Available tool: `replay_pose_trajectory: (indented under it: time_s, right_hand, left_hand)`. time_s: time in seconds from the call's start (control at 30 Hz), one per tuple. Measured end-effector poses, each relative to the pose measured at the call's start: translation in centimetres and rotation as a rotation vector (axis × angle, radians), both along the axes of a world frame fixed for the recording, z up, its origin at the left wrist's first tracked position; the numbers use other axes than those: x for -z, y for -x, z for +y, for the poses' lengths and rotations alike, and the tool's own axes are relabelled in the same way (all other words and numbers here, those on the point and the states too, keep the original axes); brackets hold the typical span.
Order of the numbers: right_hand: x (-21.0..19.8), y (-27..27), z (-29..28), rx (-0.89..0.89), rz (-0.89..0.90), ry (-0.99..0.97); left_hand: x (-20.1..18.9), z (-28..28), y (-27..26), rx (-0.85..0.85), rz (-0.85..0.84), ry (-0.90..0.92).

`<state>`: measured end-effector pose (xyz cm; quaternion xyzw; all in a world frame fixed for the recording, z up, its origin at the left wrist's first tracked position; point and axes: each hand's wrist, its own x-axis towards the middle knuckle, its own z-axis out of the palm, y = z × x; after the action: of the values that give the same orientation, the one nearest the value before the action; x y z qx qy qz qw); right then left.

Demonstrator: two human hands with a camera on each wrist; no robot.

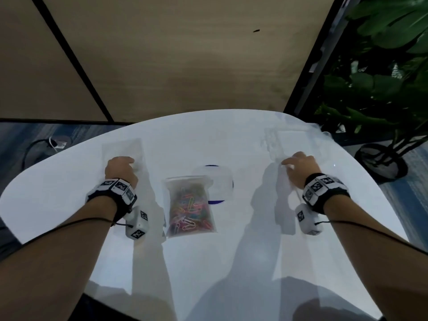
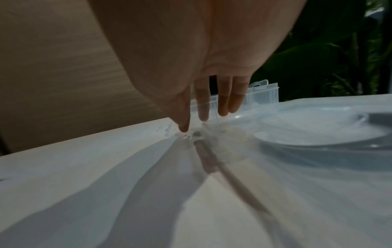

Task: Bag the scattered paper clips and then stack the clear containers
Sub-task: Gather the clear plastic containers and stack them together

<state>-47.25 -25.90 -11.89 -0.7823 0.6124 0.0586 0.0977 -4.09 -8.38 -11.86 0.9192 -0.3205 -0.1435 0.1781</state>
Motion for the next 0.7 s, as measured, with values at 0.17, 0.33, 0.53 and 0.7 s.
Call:
replay_pose_trajectory:
  time_s: [0.17,0.33,0.53,0.7]
  right_hand:
    - [-0.9,-3.9,4.6,-0.172,0.06,-0.071]
    - [-0.7,-5.9,9.9,-0.272,-0.005,-0.236]
    - [-4.4,-0.2,10.4,0.021,-0.64,-0.146]
    - [-2.6,9.4,7.6,0.337,-0.157,-0.045]
  left_hand:
    - [-4.7,-0.3,4.8,0.222,-0.183,0.132]
    - [-7.8,-1.2,12.2,0.552,-0.35,0.258]
    - [-6.4,-4.6,21.1,0.916,-0.167,0.252]
    - [-3.9,-6.9,27.3,1.093,-0.028,-0.016]
